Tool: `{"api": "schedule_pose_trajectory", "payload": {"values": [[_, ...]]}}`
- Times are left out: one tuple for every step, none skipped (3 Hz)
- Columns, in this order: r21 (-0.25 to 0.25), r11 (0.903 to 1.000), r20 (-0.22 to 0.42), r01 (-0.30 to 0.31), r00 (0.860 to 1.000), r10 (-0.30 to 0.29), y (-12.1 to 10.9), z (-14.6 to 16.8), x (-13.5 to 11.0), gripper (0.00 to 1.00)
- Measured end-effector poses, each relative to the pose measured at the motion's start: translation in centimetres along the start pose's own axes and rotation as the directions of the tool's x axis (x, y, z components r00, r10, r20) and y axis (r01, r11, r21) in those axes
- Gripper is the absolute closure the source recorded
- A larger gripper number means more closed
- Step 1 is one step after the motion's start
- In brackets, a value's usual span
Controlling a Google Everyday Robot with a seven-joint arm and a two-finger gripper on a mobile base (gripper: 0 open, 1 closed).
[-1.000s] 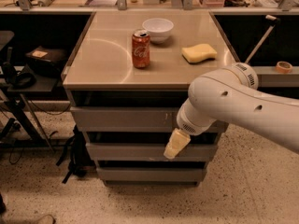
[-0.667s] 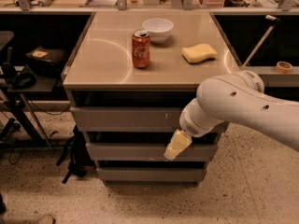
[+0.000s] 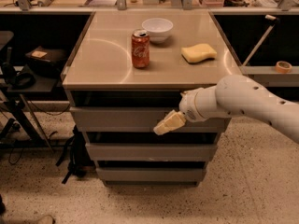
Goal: Open top drawer
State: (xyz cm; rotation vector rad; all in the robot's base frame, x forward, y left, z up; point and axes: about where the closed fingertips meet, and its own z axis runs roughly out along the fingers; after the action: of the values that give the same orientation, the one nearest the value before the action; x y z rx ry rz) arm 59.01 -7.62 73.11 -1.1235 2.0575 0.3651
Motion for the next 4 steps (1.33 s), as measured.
{"api": "schedule_pose_trajectory", "payload": {"values": [[0.0, 1.0, 0.0, 0.0, 1.0, 0.0, 0.0, 0.0, 0.0, 0.0], [0.021, 0.9971, -0.074, 0.073, 0.995, -0.071, 0.6, 1.5, 1.3, 0.0], [0.044, 0.9911, -0.224, 0.126, 0.968, -0.113, 0.9, 5.2, 6.4, 0.0], [0.044, 0.9898, -0.275, 0.135, 0.954, -0.118, 0.5, 6.1, 7.5, 0.0]]}}
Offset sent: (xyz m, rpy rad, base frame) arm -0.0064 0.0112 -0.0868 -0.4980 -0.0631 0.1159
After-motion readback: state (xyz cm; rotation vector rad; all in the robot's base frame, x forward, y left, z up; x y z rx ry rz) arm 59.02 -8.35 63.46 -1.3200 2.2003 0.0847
